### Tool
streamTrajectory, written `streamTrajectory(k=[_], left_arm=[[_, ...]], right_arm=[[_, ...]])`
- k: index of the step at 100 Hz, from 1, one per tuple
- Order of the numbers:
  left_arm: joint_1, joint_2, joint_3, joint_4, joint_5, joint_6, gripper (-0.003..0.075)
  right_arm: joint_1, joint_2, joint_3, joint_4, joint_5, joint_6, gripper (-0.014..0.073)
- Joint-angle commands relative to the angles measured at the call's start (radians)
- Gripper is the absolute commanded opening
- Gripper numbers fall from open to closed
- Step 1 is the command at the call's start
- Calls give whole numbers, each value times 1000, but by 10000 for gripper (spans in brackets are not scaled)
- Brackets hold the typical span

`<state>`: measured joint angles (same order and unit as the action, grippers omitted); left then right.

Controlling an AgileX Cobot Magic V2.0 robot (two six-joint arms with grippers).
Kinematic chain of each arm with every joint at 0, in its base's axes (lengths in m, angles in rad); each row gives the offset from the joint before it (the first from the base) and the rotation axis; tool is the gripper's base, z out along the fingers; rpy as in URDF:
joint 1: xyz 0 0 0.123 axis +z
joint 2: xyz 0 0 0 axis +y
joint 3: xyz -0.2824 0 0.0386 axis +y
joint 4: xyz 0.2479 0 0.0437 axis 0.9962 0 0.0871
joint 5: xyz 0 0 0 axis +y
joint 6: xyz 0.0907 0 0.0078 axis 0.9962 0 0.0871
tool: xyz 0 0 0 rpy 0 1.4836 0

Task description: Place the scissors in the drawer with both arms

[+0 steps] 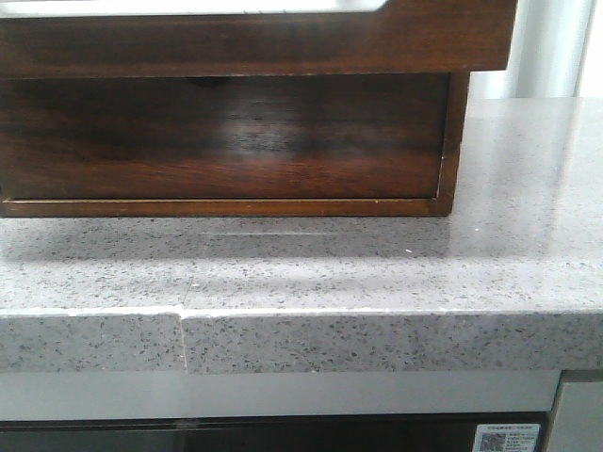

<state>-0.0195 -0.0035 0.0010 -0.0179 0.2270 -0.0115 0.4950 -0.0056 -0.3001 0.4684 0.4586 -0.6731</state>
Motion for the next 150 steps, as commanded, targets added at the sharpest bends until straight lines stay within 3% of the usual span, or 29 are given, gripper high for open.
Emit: streamTrajectory(k=[1,114,122,129,141,150], left_arm=[[4,-31,20,18,30,-12,-22],[-3,-29,20,-31,18,-12,-22],[-3,-29,20,-31,18,-12,-22],[-3,-29,20,-31,18,-12,-22],[-3,-29,20,-31,18,-12,-22],[-3,-29,20,-31,18,-12,-22]], right_arm=[[-6,11,-23,6,-77,-1,-50],[-6,11,-21,6,-88,-1,-50],[-11,11,-15,-39,-119,1,-50],[-29,11,2,-122,-177,113,-50],[-91,11,55,-349,-317,481,-50],[-149,9,109,-515,-444,673,-50]])
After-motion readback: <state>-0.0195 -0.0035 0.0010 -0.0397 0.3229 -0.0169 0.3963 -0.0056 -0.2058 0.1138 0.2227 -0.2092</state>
